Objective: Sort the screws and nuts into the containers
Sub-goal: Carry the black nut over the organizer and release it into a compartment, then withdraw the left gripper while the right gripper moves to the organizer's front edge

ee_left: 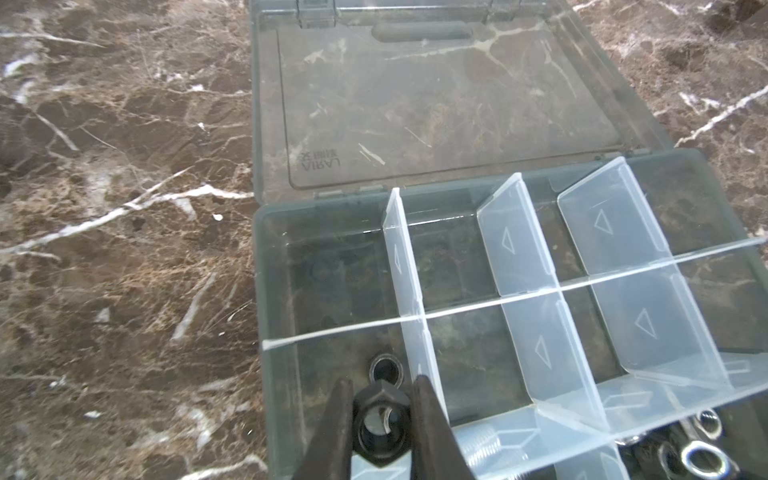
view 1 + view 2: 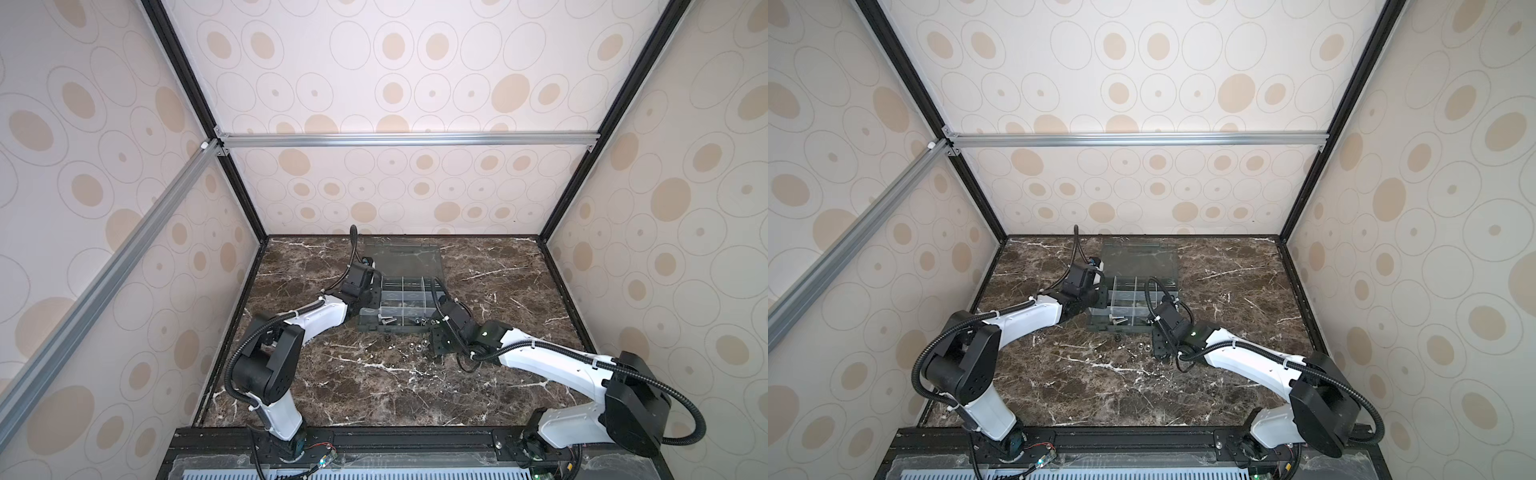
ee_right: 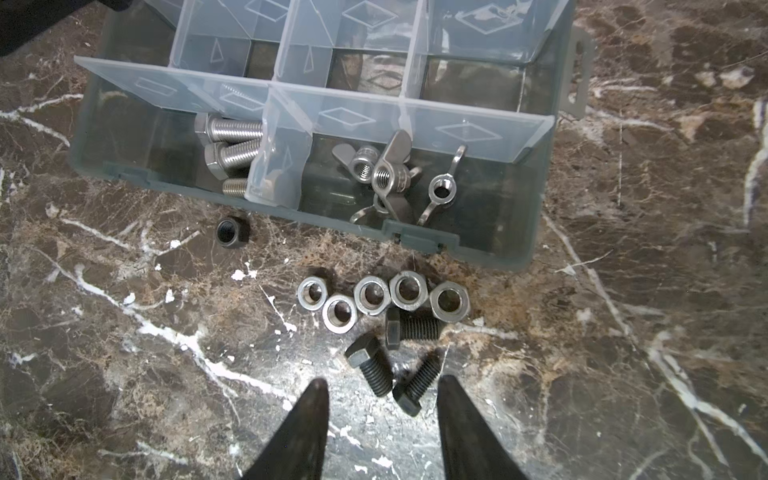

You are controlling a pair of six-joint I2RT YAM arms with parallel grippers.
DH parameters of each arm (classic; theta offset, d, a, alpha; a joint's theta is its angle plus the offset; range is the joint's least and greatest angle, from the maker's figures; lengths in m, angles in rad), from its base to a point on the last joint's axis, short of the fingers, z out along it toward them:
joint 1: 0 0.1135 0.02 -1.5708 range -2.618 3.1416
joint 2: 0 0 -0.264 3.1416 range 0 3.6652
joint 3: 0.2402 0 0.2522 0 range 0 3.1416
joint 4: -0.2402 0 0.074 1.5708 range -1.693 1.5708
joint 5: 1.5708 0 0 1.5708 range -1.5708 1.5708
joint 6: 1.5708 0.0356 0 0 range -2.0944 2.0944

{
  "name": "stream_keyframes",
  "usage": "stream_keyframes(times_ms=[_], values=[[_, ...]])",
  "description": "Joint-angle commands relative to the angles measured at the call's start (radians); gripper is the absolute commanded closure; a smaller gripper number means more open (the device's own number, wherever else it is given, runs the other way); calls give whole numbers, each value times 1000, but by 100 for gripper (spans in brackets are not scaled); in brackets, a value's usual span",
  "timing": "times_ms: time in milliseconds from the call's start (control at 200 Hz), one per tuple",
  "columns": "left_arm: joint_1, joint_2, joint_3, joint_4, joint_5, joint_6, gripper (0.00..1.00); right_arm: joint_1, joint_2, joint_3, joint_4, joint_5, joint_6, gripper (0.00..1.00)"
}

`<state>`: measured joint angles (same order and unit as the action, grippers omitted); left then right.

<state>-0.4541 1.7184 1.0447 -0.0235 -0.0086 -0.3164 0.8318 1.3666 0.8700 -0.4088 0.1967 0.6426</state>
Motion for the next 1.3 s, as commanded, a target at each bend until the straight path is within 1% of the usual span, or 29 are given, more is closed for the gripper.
stream_keyframes(times_ms=[0, 75, 165, 280, 405, 535, 720, 875, 1120, 1295], values=[[8, -3, 36, -2, 9, 20, 72, 5, -23, 6, -27, 17, 6, 54], [9, -22, 17, 7, 9, 11, 65, 5, -22, 6, -28, 16, 6, 54], [9, -49, -6, 14, 8, 5, 59, 5, -17, 7, -25, 14, 5, 54], [10, -91, -38, 14, 8, -5, 56, 6, -10, 11, -21, 5, 2, 54], [12, -171, -109, 28, 11, -29, 55, 5, 7, 24, -12, -7, -10, 54], [14, -291, -209, 41, -2, -58, 54, 9, 48, 55, -1, -31, -31, 54], [14, -466, -351, 30, -34, -103, 53, 36, 150, 131, 5, -54, -64, 54], [17, -595, -436, 6, -64, -131, 52, 62, 241, 196, 19, -81, -81, 54], [20, -740, -536, -31, -65, -184, 52, 110, 386, 305, 22, -91, -101, 54], [22, -815, -586, -49, -57, -213, 52, 147, 470, 357, 36, -53, -70, 52]])
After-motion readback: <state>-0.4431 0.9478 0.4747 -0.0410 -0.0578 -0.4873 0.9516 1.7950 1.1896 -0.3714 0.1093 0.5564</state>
